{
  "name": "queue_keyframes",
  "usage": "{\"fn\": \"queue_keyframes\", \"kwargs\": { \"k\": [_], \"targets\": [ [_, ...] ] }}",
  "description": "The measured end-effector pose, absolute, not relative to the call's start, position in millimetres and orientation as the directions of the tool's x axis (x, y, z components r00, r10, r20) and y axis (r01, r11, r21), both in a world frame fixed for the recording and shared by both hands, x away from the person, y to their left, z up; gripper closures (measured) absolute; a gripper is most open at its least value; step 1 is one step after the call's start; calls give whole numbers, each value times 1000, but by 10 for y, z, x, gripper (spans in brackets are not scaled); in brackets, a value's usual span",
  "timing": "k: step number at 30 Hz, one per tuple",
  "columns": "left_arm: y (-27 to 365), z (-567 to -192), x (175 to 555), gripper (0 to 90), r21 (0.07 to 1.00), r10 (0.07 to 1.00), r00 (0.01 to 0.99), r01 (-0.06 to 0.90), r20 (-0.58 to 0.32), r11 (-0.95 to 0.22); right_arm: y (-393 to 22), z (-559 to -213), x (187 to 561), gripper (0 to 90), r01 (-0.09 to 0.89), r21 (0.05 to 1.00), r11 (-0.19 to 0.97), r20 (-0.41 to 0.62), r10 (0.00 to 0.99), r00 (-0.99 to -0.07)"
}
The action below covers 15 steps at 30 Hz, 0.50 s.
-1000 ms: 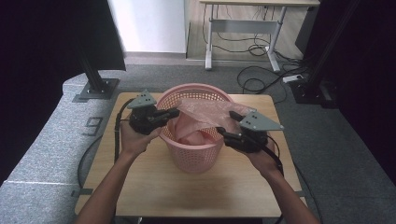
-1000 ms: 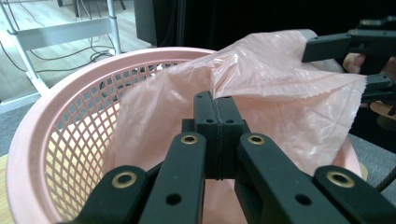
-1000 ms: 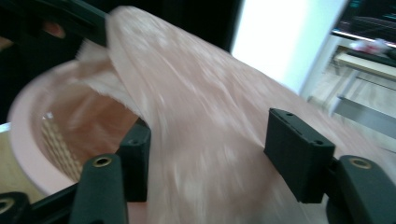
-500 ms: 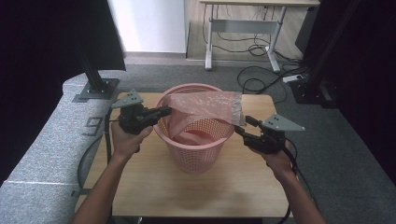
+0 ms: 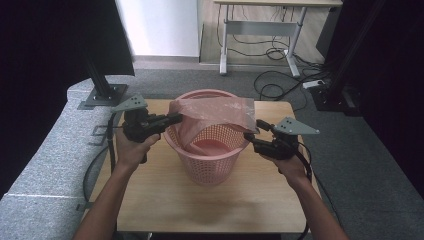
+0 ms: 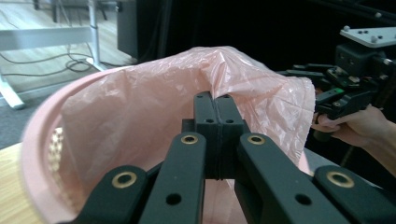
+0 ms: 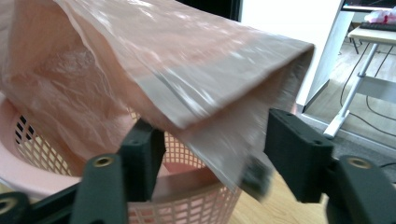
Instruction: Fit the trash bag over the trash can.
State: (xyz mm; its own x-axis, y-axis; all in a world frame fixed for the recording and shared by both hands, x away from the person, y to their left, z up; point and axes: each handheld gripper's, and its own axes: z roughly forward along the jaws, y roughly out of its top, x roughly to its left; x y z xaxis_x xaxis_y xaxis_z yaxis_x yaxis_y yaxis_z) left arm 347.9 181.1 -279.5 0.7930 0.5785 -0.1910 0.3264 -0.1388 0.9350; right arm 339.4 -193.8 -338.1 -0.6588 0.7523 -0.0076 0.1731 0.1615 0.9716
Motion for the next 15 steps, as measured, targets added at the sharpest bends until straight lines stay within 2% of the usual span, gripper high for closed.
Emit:
{"fn": "queue_keyframes", "kwargs": {
  "k": [3, 5, 9, 12, 15],
  "targets": [
    [1724, -2779, 3480, 900, 932, 563, 805, 326, -187, -156, -1902, -3379, 3387, 373, 166, 970, 176, -19, 740, -673],
    [1681, -2771, 3476, 900, 933, 559, 809, 323, -184, -160, -1888, -3387, 3395, 427, 172, 968, 182, -17, 734, -679],
    [1678, -2764, 3472, 900, 936, 557, 811, 316, -182, -153, -1909, -3397, 3420, 701, 171, 967, 189, -22, 731, -682],
    [1725, -2775, 3474, 900, 940, 560, 807, 312, -185, -139, -1949, -3379, 3420, 844, 159, 969, 188, -29, 729, -684],
    [1790, -2788, 3474, 900, 943, 561, 804, 312, -195, -118, -1996, -3357, 3410, 878, 148, 971, 191, -39, 729, -683]
  ]
}}
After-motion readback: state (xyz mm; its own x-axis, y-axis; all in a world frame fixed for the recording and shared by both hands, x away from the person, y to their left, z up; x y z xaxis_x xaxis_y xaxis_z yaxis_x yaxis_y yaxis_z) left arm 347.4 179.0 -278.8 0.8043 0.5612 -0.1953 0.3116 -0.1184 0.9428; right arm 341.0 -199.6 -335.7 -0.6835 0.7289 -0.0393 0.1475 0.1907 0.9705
